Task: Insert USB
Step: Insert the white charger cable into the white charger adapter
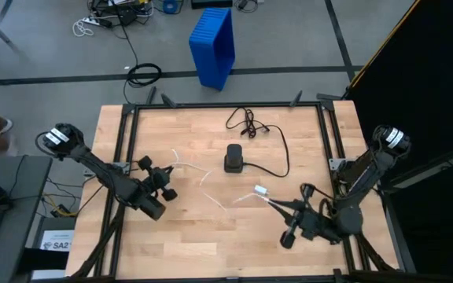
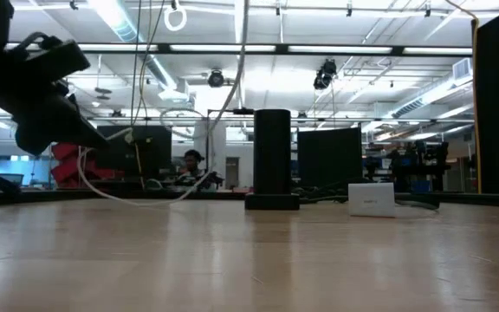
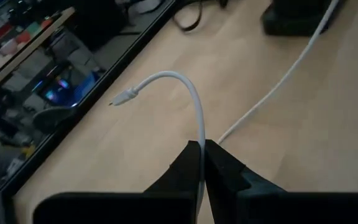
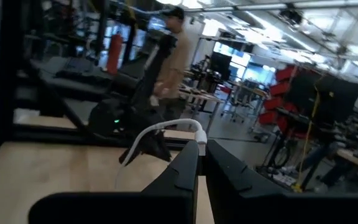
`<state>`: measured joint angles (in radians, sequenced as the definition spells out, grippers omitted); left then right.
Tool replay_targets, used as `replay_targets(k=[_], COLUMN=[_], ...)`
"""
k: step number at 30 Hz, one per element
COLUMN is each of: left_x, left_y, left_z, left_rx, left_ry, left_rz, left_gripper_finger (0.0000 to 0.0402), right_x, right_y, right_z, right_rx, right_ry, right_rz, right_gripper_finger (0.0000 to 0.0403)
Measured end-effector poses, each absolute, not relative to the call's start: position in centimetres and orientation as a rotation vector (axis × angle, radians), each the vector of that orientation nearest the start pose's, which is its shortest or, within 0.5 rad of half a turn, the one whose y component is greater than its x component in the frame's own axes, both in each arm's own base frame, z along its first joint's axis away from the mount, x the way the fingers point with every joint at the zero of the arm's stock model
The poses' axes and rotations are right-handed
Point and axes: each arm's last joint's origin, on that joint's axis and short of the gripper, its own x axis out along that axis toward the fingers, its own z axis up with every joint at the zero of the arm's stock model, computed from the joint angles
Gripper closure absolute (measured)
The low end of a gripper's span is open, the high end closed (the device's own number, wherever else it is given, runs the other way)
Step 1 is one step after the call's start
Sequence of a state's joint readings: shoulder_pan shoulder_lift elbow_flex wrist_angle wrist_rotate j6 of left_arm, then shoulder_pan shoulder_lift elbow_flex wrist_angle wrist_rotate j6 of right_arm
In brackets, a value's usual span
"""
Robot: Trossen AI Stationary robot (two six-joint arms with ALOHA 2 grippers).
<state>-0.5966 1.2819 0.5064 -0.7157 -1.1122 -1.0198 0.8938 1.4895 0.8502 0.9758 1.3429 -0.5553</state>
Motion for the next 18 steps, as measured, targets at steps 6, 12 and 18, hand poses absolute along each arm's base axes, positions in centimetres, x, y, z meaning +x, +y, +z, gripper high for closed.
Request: replay_targets(k=[6, 12, 18], left_x=[15.3, 15.2, 15.0], left_y=[-6.1, -5.2, -3.9], left_z=[14.6, 14.3, 14.0], left_rx=[0.219, 0.253, 0.36], left_ry=[0.694, 0.77, 0.915], left_rz=[0.858, 0.903, 1.01], left_gripper_finger=[0.0401, 0.0402, 0.0402], right_x=[21.5, 20.3, 18.8], right_y=[18.9, 15.2, 12.4], right_z=[27.7, 24.8, 23.2], right_rx=[-0.096, 0.05, 0.198], right_ry=[-0.088, -0.164, -0.254], right_rz=[-0.541, -0.612, -0.523], right_gripper_finger=[0.0403, 0.0403, 0.0403])
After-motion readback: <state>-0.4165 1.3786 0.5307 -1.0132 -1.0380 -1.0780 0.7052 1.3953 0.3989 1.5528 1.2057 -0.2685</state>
